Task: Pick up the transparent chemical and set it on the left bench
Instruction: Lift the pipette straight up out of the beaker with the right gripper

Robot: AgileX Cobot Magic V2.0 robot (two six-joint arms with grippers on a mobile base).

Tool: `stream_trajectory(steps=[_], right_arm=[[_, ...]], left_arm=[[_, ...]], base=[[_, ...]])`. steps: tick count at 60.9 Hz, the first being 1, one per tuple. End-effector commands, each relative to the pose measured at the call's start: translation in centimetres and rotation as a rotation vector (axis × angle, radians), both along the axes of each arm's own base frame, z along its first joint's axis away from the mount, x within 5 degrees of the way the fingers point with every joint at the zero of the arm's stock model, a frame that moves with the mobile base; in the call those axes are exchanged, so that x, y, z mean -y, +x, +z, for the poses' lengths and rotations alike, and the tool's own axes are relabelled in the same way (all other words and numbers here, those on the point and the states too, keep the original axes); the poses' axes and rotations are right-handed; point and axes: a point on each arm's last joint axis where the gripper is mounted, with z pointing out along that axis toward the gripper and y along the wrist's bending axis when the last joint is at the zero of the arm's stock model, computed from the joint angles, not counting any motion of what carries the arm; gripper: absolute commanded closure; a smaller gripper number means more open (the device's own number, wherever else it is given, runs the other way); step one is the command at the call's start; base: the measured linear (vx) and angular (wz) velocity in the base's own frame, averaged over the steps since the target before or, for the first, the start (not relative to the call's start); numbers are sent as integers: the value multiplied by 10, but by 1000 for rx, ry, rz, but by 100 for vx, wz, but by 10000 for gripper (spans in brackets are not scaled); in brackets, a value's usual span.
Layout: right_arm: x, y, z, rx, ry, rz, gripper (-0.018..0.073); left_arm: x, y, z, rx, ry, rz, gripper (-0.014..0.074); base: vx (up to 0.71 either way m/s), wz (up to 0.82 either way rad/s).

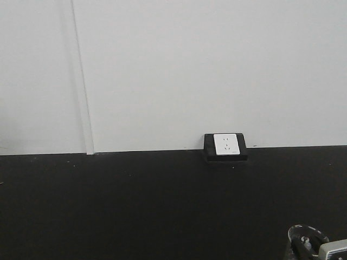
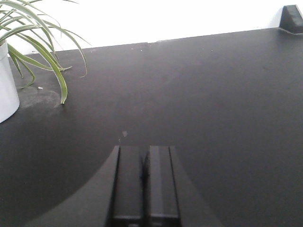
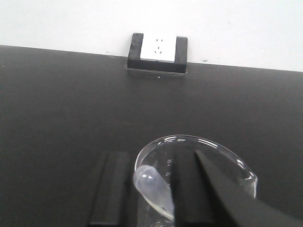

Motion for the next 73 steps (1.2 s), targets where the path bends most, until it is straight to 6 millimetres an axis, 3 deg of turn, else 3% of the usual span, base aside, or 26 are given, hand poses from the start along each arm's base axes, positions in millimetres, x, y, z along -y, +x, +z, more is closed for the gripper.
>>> stream_trajectory(steps=[1, 15, 26, 40, 55, 63, 73], right_arm=[[1, 5, 18, 135, 8, -4, 395], [1, 5, 20, 159, 10, -4, 573], [1, 3, 33, 221, 13, -3, 567], [3, -15, 69, 235, -8, -5, 567], [5, -57, 105, 178, -62, -4, 567], [10, -90, 116, 116, -37, -42, 567], [15, -132, 131, 167, -43, -74, 567]], left_arm=[[0, -1, 3, 81, -14, -1, 600], [0, -1, 3, 81, -14, -1, 600], [0, -1, 3, 81, -14, -1, 600], [0, -1, 3, 81, -14, -1, 600], [0, -1, 3, 81, -14, -1, 600], [0, -1, 3, 81, -14, -1, 600], [0, -1, 3, 81, -14, -1, 600]], base=[[0, 0], [0, 0], [0, 0], [0, 0], [0, 0], [0, 0], [0, 0]])
